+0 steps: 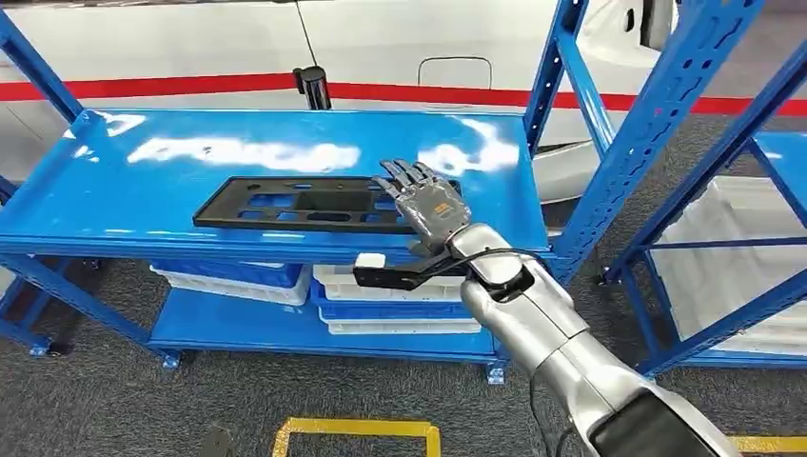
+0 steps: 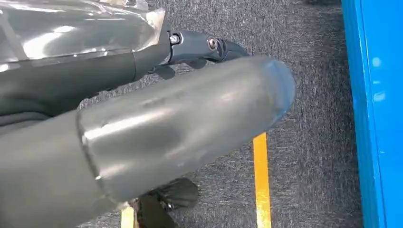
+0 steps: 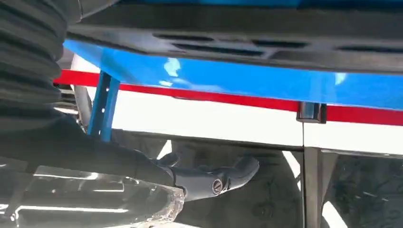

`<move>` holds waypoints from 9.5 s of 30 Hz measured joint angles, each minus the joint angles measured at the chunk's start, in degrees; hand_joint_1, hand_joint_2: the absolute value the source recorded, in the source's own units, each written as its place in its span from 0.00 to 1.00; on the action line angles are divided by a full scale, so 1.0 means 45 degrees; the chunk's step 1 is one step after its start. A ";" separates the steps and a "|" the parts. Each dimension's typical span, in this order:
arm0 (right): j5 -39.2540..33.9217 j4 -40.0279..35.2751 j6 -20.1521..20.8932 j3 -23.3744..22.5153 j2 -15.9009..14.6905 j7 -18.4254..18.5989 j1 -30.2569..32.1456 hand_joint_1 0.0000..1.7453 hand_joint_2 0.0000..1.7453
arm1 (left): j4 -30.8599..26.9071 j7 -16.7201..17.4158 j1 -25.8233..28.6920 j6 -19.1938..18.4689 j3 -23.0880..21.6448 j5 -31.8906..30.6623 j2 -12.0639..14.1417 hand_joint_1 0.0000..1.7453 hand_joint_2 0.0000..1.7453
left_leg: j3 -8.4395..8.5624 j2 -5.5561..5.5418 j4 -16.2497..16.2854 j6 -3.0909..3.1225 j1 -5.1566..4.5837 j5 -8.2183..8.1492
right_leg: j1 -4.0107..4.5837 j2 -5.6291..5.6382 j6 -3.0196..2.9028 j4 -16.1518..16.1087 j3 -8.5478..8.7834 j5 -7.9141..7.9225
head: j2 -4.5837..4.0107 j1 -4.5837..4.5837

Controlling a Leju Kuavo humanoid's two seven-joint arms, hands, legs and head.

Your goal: Take the parts from the cabinet and place them on the table.

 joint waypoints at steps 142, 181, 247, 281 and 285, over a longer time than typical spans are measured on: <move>-0.1763 -0.5319 -0.0423 -0.2244 -0.2429 -0.1039 0.1459 1.00 1.00 | -0.0102 -0.1331 -0.0303 0.0214 0.1681 -0.0981 -0.0407 0.00 1.00 | -0.0804 -0.0124 0.0391 0.0490 -0.0241 0.0505 | -0.0141 0.0057 0.0256 0.0374 0.0091 -0.0368 | 0.0000 0.0175; -0.0850 -0.5319 -0.0219 -0.3245 -0.2157 -0.0878 0.2107 1.00 1.00 | -0.0102 -0.0923 -0.0258 0.0121 0.1657 -0.1486 -0.0456 0.00 1.00 | -0.1501 -0.0032 0.3912 0.0027 -0.0018 -0.1269 | -0.0067 -0.0115 -0.0072 0.0118 -0.0270 0.0065 | 0.0000 0.0088; -0.0889 -0.5717 0.0252 -0.4056 -0.2633 -0.0820 0.2084 1.00 1.00 | -0.0141 -0.0437 -0.0602 -0.0078 0.1370 -0.2001 -0.0534 0.00 1.00 | 0.0833 -0.0132 0.0458 0.0109 0.0050 -0.0897 | 0.0062 -0.0196 0.0251 0.0254 -0.0636 0.0492 | 0.0000 0.0204; -0.1015 -0.5420 -0.0190 -0.4357 -0.2638 -0.0854 0.2114 1.00 1.00 | -0.0131 -0.0568 -0.0472 -0.0155 0.1661 -0.2127 -0.0495 0.00 1.00 | 0.0335 -0.0057 0.0566 0.0665 -0.0141 -0.0653 | 0.0255 -0.0141 0.0439 0.0473 -0.1284 0.1069 | 0.0000 0.0214; -0.1049 -0.5416 -0.0278 -0.4546 -0.2802 -0.0859 0.2182 1.00 1.00 | -0.0136 -0.0559 -0.0515 -0.0165 0.1686 -0.2142 -0.0490 0.00 1.00 | -0.0518 0.0045 0.0444 0.0913 -0.0114 0.0217 | 0.0129 -0.0098 0.0055 0.2886 -0.2109 -0.1482 | 0.0000 0.0272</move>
